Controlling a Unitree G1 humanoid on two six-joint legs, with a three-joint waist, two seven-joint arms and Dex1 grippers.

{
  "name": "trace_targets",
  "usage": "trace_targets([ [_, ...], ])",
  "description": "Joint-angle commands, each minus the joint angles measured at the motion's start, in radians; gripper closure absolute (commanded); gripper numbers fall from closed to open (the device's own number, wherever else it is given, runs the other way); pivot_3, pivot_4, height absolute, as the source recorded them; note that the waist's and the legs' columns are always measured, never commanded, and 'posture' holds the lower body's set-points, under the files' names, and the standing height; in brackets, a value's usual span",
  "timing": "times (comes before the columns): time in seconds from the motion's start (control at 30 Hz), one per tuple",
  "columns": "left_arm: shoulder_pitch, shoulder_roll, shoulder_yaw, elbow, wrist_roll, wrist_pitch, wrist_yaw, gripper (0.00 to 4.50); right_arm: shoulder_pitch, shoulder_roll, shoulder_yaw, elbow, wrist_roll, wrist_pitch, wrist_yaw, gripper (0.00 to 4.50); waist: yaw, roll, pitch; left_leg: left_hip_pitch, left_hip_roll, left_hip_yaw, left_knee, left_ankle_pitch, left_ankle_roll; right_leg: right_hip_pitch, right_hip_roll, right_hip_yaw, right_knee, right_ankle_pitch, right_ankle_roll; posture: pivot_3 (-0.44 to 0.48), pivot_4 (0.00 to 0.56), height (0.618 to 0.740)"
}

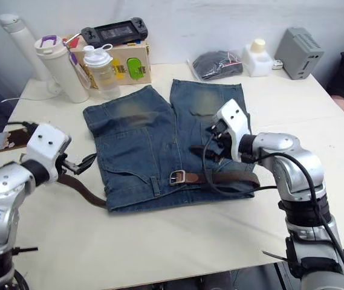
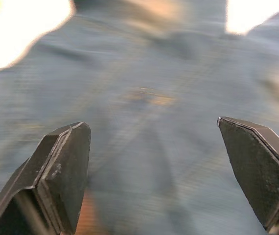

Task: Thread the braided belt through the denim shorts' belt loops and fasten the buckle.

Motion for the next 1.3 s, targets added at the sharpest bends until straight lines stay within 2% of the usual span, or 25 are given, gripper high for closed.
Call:
trace_targets([
  [0.03,-0.009,-0.060,0.037,-0.075,0.079,0.173,0.140,0.00,0.024,-0.038,-0.018,-0.075,0.052,-0.078,0.077,0.06,0.011,0.000,0.000,0.000,0.000,0.000,0.000,0.000,0.000,0.000,0.000,0.000,0.001,0.000,0.000,0.000,0.150,0.687],
  [0.2,-0.044,-0.178,0.056,-0.073,0.108,0.271,0.242,0.00,0.061,-0.081,0.022,-0.084,0.067,-0.109,0.129,0.06,0.013,-0.002,0.001,0.000,-0.001,0.000,-0.001,-0.001,-0.001,0.000,0.000,0.002,0.001,0.000,0.000,0.000,0.150,0.687],
  [0.37,-0.117,-0.308,0.121,0.036,0.088,0.237,0.297,0.00,0.078,-0.076,0.034,-0.116,0.087,-0.106,0.119,0.06,0.011,-0.002,0.002,0.000,0.001,0.000,-0.001,-0.001,-0.003,-0.001,0.000,0.001,-0.001,0.000,0.000,0.000,0.150,0.687],
  [0.47,-0.156,-0.348,0.179,0.111,0.089,0.197,0.334,0.00,0.094,-0.071,0.028,-0.142,0.103,-0.094,0.094,0.06,0.011,-0.003,0.002,0.000,0.002,0.000,-0.001,0.000,-0.003,-0.001,0.000,0.001,0.000,0.000,0.000,0.000,0.150,0.687],
  [0.6,-0.172,-0.357,0.218,0.204,0.092,0.126,0.381,0.00,0.121,-0.075,0.019,-0.171,0.121,-0.084,0.064,0.06,0.010,-0.003,0.002,0.000,0.003,0.000,-0.001,-0.001,-0.004,-0.001,0.000,0.001,0.000,0.000,-0.001,0.000,0.150,0.687],
  [0.87,-0.164,-0.367,0.216,0.337,0.056,0.015,0.406,0.00,0.145,-0.078,-0.001,-0.199,0.160,-0.063,0.003,0.06,0.012,-0.003,0.002,0.000,0.003,0.001,0.000,-0.001,-0.004,-0.001,-0.001,0.002,0.000,0.000,-0.001,0.000,0.150,0.687],
  [1.1,-0.160,-0.405,0.237,0.344,0.009,0.001,0.410,0.00,0.154,-0.086,-0.006,-0.203,0.161,-0.069,-0.022,0.06,0.014,-0.003,0.002,0.000,0.003,0.001,0.000,-0.001,-0.004,-0.001,-0.001,0.002,0.000,0.000,-0.001,0.000,0.150,0.687],
  [1.13,-0.157,-0.406,0.238,0.345,0.006,0.002,0.413,0.55,0.154,-0.086,-0.006,-0.203,0.161,-0.069,-0.025,0.00,0.014,-0.003,0.002,0.000,0.003,0.001,0.000,-0.001,-0.004,-0.001,-0.001,0.002,0.000,0.000,-0.001,0.000,0.150,0.687],
  [1.17,-0.159,-0.409,0.250,0.354,-0.005,0.003,0.412,0.83,0.155,-0.086,-0.007,-0.206,0.163,-0.068,-0.030,0.00,0.014,-0.003,0.002,0.000,0.003,0.001,0.000,-0.001,-0.004,-0.001,-0.001,0.002,0.000,0.000,-0.001,0.000,0.150,0.687],
  [1.3,-0.165,-0.406,0.268,0.370,-0.034,-0.004,0.413,2.61,0.157,-0.091,-0.011,-0.211,0.166,-0.064,-0.041,0.00,0.011,-0.003,0.002,0.001,0.003,0.001,0.000,-0.001,-0.004,-0.001,-0.001,0.002,0.000,0.000,-0.001,0.000,0.150,0.687],
])
